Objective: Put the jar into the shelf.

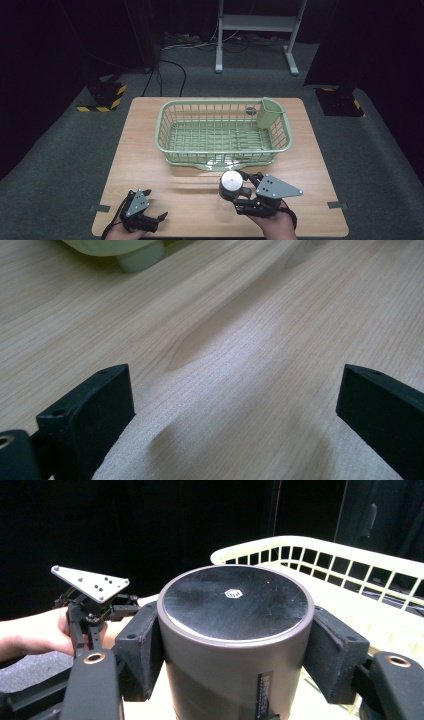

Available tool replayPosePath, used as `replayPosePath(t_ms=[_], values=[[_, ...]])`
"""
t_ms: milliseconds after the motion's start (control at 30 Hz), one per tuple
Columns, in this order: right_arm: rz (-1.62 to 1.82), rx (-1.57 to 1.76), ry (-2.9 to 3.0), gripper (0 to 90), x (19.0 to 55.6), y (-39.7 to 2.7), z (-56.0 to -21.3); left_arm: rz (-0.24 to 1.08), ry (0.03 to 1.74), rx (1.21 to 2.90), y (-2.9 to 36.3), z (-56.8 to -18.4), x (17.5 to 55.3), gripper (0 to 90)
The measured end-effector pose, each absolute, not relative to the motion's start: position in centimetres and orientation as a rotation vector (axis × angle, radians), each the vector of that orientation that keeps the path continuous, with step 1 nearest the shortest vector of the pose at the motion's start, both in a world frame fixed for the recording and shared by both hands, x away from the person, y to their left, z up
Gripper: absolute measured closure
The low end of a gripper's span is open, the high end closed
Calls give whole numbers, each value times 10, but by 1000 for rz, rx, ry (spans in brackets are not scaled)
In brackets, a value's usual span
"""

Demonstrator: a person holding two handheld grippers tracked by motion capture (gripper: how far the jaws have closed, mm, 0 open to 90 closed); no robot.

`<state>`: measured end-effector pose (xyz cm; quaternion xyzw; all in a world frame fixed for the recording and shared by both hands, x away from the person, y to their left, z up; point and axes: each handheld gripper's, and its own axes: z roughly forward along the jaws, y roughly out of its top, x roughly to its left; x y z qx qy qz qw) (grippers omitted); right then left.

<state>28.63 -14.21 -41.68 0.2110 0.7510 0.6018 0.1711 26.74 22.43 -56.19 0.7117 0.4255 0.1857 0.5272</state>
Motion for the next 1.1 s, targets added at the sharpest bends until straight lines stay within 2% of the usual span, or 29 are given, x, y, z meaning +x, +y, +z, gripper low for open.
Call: replayPosePath(t_ms=[1100], values=[[1702,643,1995,328,299,-163,-389,434,1016,1704,225,-562,268,23]])
